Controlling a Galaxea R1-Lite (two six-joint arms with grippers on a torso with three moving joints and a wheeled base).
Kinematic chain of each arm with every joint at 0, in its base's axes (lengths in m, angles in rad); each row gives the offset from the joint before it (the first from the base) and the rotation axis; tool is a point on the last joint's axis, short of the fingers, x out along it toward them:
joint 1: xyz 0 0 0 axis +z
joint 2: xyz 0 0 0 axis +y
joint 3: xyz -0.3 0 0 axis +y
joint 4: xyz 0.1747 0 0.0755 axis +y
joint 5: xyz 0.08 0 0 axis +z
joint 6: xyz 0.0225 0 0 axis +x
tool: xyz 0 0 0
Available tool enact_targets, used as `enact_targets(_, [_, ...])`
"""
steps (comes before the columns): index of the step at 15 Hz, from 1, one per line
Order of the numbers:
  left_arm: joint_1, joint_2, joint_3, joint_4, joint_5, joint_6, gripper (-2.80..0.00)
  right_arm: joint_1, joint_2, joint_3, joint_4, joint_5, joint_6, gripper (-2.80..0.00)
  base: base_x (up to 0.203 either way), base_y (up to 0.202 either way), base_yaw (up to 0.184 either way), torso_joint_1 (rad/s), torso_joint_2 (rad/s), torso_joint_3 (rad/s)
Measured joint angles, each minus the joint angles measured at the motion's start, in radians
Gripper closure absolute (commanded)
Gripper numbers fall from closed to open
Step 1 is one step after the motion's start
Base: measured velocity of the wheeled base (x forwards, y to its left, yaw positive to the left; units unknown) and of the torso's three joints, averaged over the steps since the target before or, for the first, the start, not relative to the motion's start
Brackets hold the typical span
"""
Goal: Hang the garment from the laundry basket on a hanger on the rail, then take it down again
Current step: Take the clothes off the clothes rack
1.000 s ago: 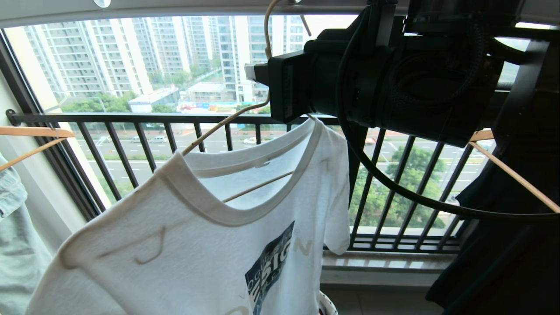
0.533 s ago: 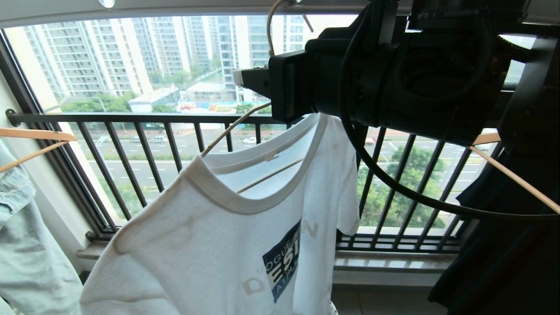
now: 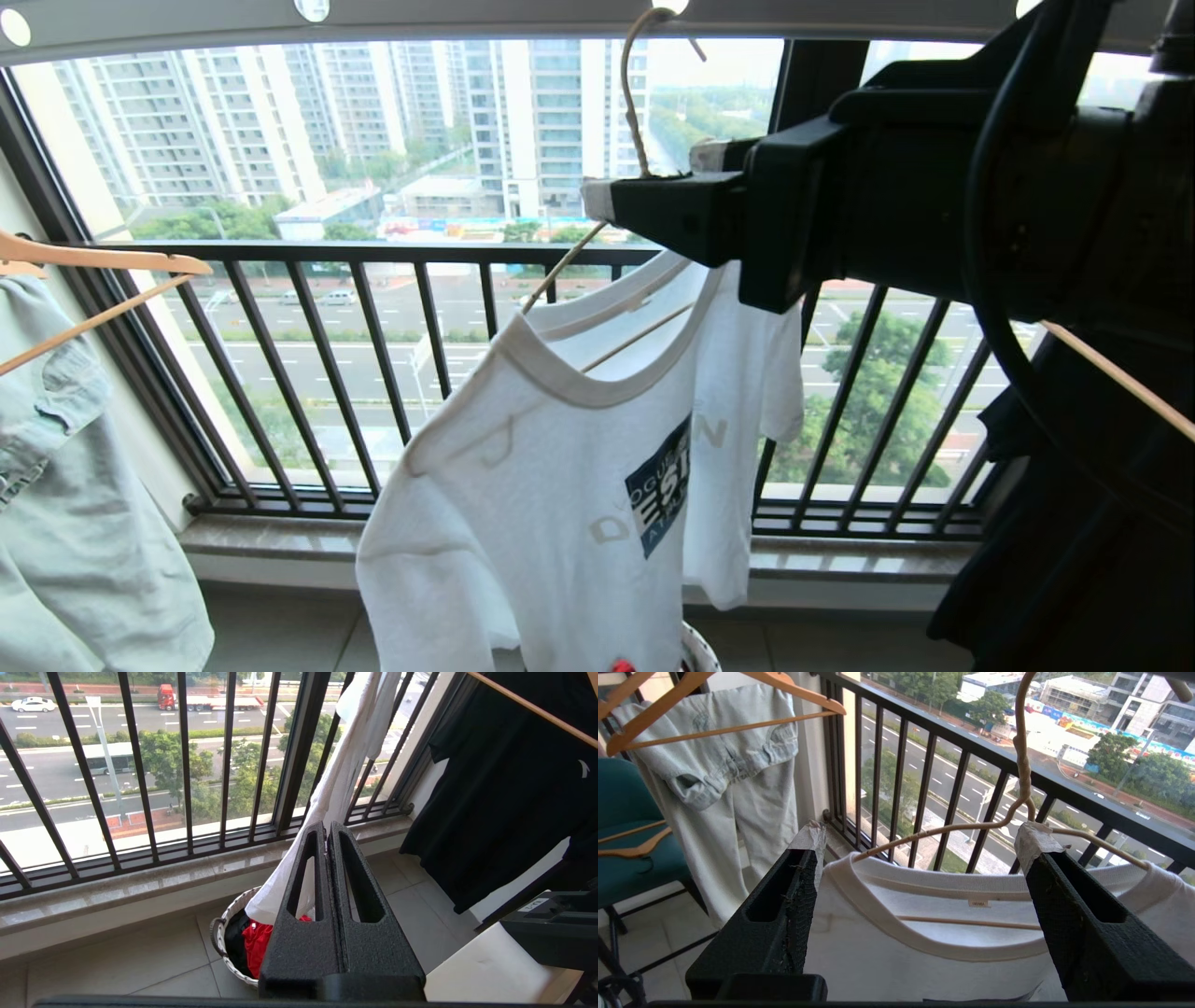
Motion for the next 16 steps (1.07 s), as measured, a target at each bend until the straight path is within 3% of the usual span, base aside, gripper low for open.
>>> enact_targets(4, [0.001, 0.005, 0.011, -0.006, 0.004, 0.001, 0.00, -0.045, -0.234, 0.261, 0.010, -0.030, -0.034, 0.00, 0.000, 0.000, 0.000, 0.000, 0.00, 0.000])
enact_targets(7, [0.040, 0.007, 0.052, -0.011, 0.004, 0.005, 0.00, -0.136, -0.415, 0.344, 0.147, -0.048, -0.043, 0.00, 0.000, 0.000, 0.000, 0.000, 0.00, 0.000])
enact_targets(11, [0.231, 0.007, 0.067, -0.069, 0.011, 0.007, 0.00, -0.423, -0.631, 0.390, 0.302, -0.073, -0.033, 0.00, 0.000, 0.000, 0.000, 0.000, 0.00, 0.000])
enact_targets(13, [0.365, 0.004, 0.057, -0.141, 0.018, 0.006, 0.00, -0.558, -0.741, 0.396, 0.369, -0.145, -0.031, 0.00, 0.000, 0.000, 0.000, 0.000, 0.00, 0.000])
enact_targets(16, [0.472, -0.061, 0.027, -0.100, 0.020, 0.021, 0.00, -0.633, -0.924, 0.400, 0.508, -0.239, -0.032, 0.00, 0.000, 0.000, 0.000, 0.000, 0.00, 0.000])
